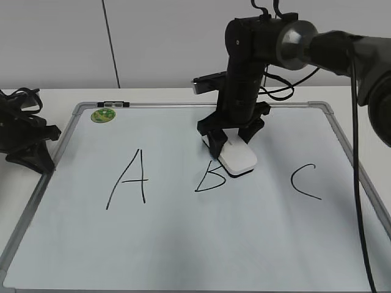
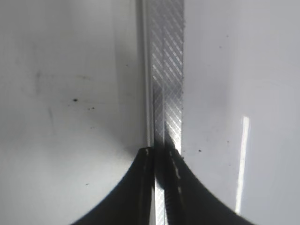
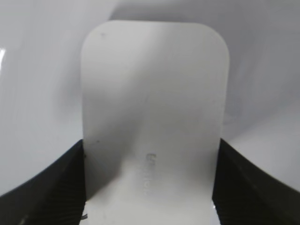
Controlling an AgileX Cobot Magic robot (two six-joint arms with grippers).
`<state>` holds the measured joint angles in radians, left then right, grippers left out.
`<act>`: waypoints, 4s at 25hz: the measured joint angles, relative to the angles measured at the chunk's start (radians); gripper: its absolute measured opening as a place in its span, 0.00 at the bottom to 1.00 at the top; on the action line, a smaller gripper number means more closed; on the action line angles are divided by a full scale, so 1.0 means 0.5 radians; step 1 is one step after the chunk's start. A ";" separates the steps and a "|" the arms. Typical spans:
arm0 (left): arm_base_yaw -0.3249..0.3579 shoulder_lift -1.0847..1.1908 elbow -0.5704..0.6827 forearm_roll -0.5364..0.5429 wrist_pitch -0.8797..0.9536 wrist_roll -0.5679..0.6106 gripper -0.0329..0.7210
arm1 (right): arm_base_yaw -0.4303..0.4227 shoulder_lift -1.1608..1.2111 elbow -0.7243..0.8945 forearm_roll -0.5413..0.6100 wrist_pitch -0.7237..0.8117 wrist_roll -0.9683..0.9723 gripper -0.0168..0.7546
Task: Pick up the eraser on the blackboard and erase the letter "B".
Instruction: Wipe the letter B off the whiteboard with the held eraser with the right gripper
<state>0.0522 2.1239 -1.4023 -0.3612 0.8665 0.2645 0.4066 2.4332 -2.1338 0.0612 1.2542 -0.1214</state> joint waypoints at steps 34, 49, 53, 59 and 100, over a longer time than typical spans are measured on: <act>0.000 0.000 0.000 -0.008 -0.004 0.000 0.08 | 0.341 -0.287 0.285 -0.025 -0.045 0.006 0.72; 0.000 0.000 0.000 -0.008 -0.004 0.000 0.08 | 0.337 -0.321 0.627 -0.026 -0.072 0.002 0.72; 0.000 0.000 0.000 -0.010 -0.004 0.000 0.08 | 0.337 -0.321 0.644 -0.026 -0.081 -0.005 0.72; 0.000 0.000 0.000 -0.010 -0.004 0.000 0.08 | 0.337 -0.321 0.644 -0.064 -0.081 -0.010 0.72; 0.000 0.001 0.000 -0.010 -0.004 0.000 0.08 | 0.249 -0.111 0.252 -0.133 -0.053 -0.061 0.72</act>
<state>0.0522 2.1246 -1.4023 -0.3660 0.8647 0.2645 0.5311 2.3775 -2.0080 -0.0054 1.2276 -0.1516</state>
